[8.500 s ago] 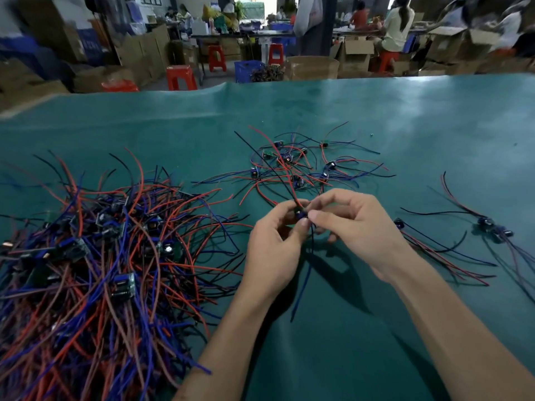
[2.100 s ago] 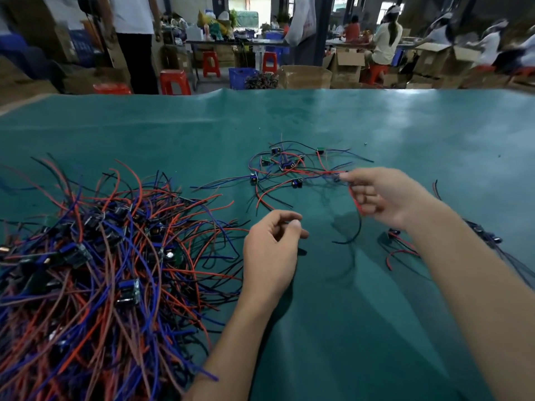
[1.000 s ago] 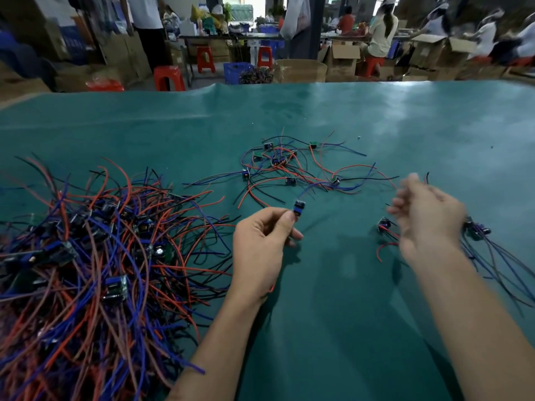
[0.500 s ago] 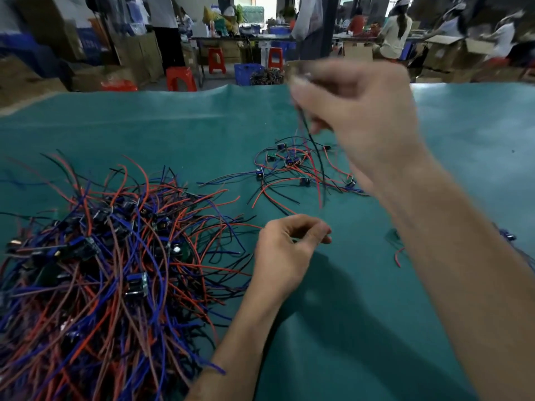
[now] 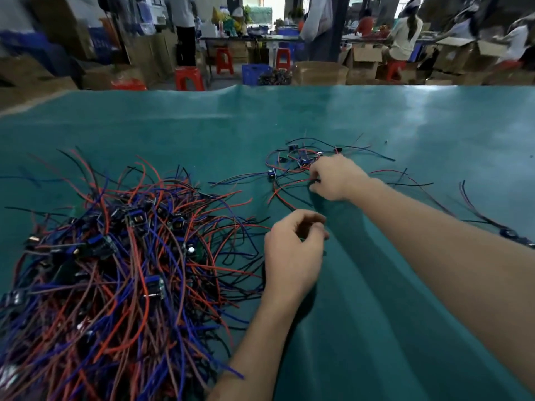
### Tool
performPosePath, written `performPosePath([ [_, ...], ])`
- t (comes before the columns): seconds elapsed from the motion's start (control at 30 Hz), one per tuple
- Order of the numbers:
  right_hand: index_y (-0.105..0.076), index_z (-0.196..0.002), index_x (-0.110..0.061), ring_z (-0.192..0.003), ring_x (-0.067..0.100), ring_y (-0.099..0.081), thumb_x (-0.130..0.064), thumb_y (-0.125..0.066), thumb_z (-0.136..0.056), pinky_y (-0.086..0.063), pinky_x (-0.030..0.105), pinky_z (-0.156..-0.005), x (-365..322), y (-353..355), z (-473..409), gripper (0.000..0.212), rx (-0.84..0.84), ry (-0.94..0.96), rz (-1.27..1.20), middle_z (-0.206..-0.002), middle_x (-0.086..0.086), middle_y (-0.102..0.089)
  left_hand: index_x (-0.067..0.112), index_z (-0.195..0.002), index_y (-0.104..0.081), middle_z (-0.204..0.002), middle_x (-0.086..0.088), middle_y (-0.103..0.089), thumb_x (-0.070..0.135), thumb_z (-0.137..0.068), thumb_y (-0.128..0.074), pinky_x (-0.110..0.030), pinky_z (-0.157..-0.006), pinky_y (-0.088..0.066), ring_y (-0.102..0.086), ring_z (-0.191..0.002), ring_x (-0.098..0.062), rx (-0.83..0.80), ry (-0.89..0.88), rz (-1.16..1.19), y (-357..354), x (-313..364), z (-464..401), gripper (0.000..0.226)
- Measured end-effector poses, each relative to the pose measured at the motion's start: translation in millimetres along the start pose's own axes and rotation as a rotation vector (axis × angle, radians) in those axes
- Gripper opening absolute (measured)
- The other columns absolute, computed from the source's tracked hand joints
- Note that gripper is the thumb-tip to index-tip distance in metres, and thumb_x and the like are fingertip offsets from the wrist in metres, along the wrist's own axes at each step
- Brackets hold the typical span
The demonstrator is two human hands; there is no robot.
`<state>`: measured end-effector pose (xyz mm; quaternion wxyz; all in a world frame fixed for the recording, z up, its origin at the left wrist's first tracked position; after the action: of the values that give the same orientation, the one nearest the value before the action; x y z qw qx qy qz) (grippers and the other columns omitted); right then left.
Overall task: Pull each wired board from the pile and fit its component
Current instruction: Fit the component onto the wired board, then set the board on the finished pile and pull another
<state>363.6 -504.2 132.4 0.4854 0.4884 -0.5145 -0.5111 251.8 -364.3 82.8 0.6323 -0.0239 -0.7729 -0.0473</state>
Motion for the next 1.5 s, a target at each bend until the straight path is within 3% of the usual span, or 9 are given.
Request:
performPosePath([
  [0.17,-0.077,-0.089,-0.017,-0.084,0.027,-0.067,-0.031,-0.075,-0.088,-0.054,0.032,-0.077,28.6,16.6,2.2,0.014,0.133,-0.079,-0.318,-0.088,0.011,-0.074,0.021,-0.085,-0.073,-0.071,0.005,-0.074,0.007,-0.089,-0.06,-0.02,-0.056,-0.052,-0.066,-0.065,-0.005,0.021,0.021,0.021,1.9,-3.4,-0.7,0.02],
  [0.27,-0.073,-0.081,-0.01,-0.051,0.013,-0.054,-0.017,-0.072,-0.087,-0.038,0.022,-0.05,41.3,57.3,24.4,0.01,0.227,-0.149,-0.966,-0.058,0.002,-0.067,0.018,-0.088,-0.073,-0.072,0.003,-0.074,0.006,-0.092,-0.059,-0.015,-0.051,-0.045,-0.062,-0.062,-0.003,0.042,0.045,0.048,3.8,-4.5,-1.2,0.019],
  [0.4,-0.067,-0.081,-0.013,-0.049,0.01,-0.057,-0.016,-0.069,-0.086,-0.042,0.017,-0.044,35.5,60.6,74.5,0.006,0.035,-0.14,-1.577,-0.077,0.009,-0.076,0.018,-0.088,-0.071,-0.074,0.002,-0.075,0.023,-0.101,-0.057,-0.026,-0.06,-0.047,-0.062,-0.066,-0.004,0.055,0.05,0.087,4.9,-1.1,-0.4,0.02],
  [0.57,-0.074,-0.092,-0.006,-0.055,0.007,-0.061,-0.027,-0.073,-0.077,-0.044,0.014,-0.046,3.6,-4.0,124.1,0.025,-0.123,-0.13,-1.688,-0.083,0.007,-0.073,0.014,-0.08,-0.075,-0.07,0.003,-0.074,0.031,-0.101,-0.059,-0.015,-0.062,-0.045,-0.062,-0.063,-0.001,-0.049,0.006,0.163,-2.4,12.9,2.0,0.031],
  [0.7,-0.076,-0.095,0.0,-0.057,0.01,-0.06,-0.016,-0.071,-0.088,-0.042,0.017,-0.046,7.9,-25.0,130.9,0.018,0.034,-0.166,-1.731,-0.08,0.008,-0.072,0.015,-0.069,-0.07,-0.059,0.006,-0.068,0.012,-0.097,-0.065,-0.013,-0.056,-0.043,-0.055,-0.054,0.0,-0.144,-0.054,0.12,-9.3,18.3,4.7,0.029],
  [0.93,-0.073,-0.084,0.005,-0.048,0.007,-0.05,-0.011,-0.074,-0.09,-0.041,0.019,-0.043,66.4,-3.1,133.0,0.017,0.446,-0.275,-1.494,-0.073,0.016,-0.062,0.005,-0.083,-0.074,-0.057,0.006,-0.063,0.002,-0.097,-0.062,-0.016,-0.056,-0.044,-0.054,-0.054,-0.004,-0.264,0.011,0.067,-22.0,8.5,7.0,0.018],
  [1.07,-0.066,-0.077,-0.004,-0.057,0.008,-0.061,-0.004,-0.069,-0.093,-0.053,0.016,-0.059,126.1,-11.3,149.2,0.016,0.757,-0.523,-1.923,-0.062,0.002,-0.07,0.013,-0.084,-0.076,-0.055,0.008,-0.062,0.004,-0.098,-0.061,-0.013,-0.058,-0.043,-0.054,-0.054,-0.001,-0.217,0.001,0.038,-18.2,7.6,4.9,0.022],
  [1.27,-0.064,-0.077,-0.008,-0.054,0.008,-0.059,-0.01,-0.065,-0.098,-0.052,0.018,-0.056,114.2,-14.4,144.9,0.021,0.67,-0.505,-1.936,-0.067,0.0,-0.068,0.015,-0.088,-0.077,-0.058,0.009,-0.065,0.009,-0.098,-0.062,-0.013,-0.06,-0.043,-0.054,-0.059,-0.004,-0.127,-0.01,0.053,-10.4,6.8,3.6,0.02],
  [1.5,-0.054,-0.084,-0.025,-0.048,0.001,-0.053,-0.033,-0.05,-0.106,-0.042,0.018,-0.048,181.9,34.1,186.2,0.024,0.952,-0.549,-1.818,-0.061,-0.008,-0.056,0.017,-0.093,-0.076,-0.069,0.005,-0.073,0.009,-0.095,-0.067,-0.013,-0.067,-0.047,-0.063,-0.068,-0.003,-0.088,-0.016,0.069,-6.1,6.1,2.3,0.011],
])
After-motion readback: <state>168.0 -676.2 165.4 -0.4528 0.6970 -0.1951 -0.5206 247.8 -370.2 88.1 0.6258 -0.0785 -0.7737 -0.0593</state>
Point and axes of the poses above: each hand's wrist, its own z-axis away from the middle knuckle, its own y-axis out of the back of the hand, x = y × z, the point moved 8 cm from there along -z, towards the middle knuckle
